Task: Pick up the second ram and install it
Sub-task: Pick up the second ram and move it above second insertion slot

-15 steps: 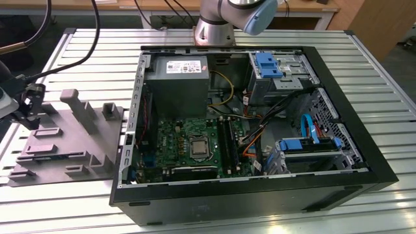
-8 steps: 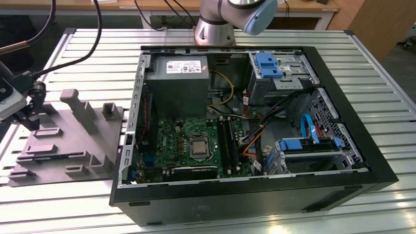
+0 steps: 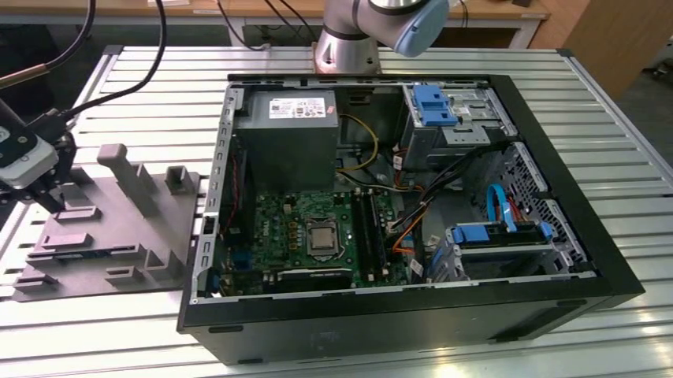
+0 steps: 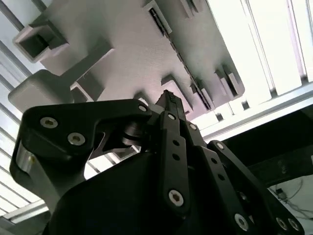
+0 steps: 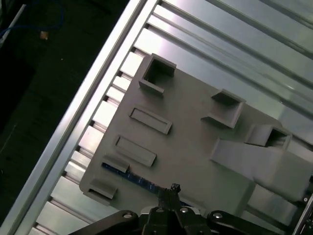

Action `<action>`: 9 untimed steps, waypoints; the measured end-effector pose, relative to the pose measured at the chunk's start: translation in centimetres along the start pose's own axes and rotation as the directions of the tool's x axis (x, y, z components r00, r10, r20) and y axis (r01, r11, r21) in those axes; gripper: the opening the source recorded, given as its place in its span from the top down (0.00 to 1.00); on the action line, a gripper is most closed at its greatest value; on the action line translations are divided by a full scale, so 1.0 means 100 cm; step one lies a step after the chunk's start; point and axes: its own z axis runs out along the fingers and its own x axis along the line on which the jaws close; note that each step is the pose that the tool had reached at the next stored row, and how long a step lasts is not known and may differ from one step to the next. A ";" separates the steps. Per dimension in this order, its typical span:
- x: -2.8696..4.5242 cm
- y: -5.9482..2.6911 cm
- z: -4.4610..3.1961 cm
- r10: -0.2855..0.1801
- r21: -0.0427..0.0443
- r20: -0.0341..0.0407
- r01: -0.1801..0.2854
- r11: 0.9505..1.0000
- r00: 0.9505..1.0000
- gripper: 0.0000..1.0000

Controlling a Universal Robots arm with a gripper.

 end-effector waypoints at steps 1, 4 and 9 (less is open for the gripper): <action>0.0000 0.0000 0.0005 -0.018 0.000 -0.001 0.018 1.000 1.000 0.89; 0.0000 -0.0001 0.0019 -0.072 -0.002 -0.003 0.072 0.997 0.997 0.89; 0.0001 -0.0002 0.0042 -0.162 -0.005 -0.007 0.162 0.987 0.987 0.89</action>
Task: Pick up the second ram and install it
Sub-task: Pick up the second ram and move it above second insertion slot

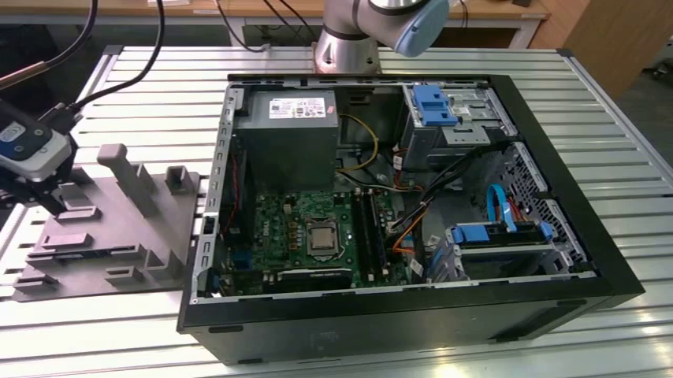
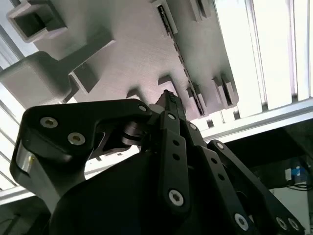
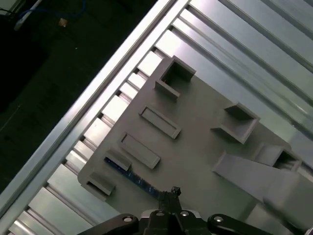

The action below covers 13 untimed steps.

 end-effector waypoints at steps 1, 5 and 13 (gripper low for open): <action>0.0000 0.0000 0.0005 -0.018 0.000 -0.001 0.018 1.000 1.000 0.89; 0.0001 -0.0001 0.0023 -0.091 -0.002 -0.004 0.091 0.996 0.996 0.89; 0.0002 -0.0003 0.0062 -0.234 -0.007 -0.010 0.234 0.972 0.972 0.89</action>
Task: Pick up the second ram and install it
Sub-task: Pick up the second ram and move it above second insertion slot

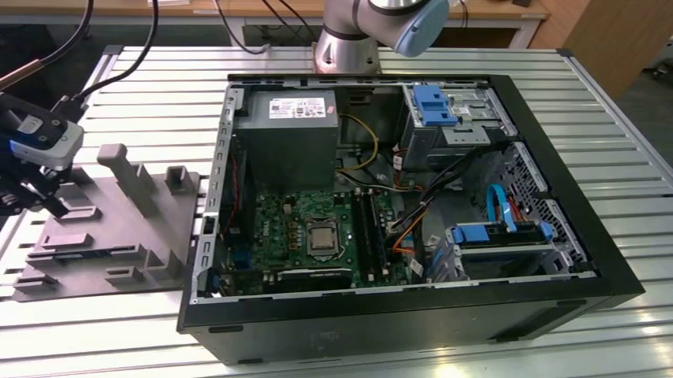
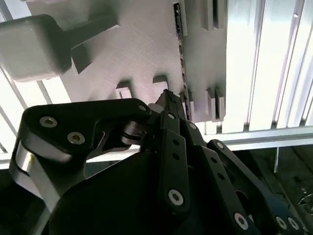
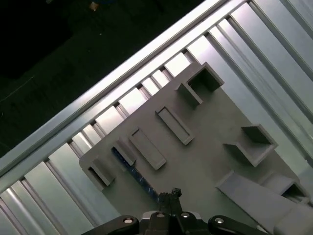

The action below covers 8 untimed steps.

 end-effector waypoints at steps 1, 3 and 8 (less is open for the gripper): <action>0.0000 0.0000 0.0005 -0.018 0.000 -0.001 0.018 1.000 1.000 0.89; 0.0000 -0.0001 0.0015 -0.054 -0.001 -0.002 0.054 0.999 0.999 0.89; 0.0001 -0.0002 0.0042 -0.144 -0.004 -0.006 0.144 0.990 0.990 0.89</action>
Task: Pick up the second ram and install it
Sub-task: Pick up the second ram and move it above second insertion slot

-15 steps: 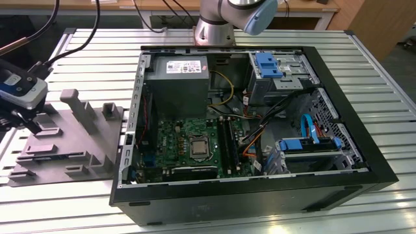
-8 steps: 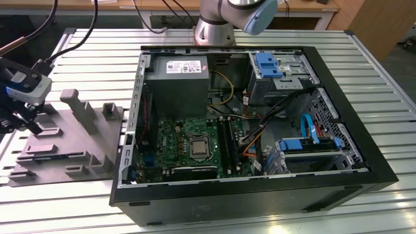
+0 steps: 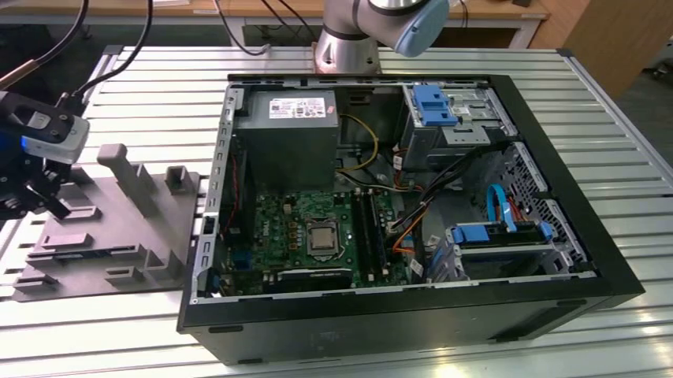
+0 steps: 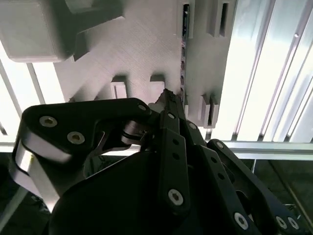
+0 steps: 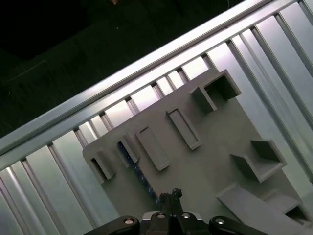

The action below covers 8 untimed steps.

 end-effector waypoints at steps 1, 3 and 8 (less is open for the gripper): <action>0.0000 0.0000 0.0005 -0.018 0.000 -0.001 0.018 1.000 1.000 0.89; 0.0000 -0.0001 0.0015 -0.055 -0.001 -0.003 0.055 0.998 0.998 0.89; 0.0001 -0.0002 0.0040 -0.145 -0.004 -0.006 0.145 0.989 0.989 0.89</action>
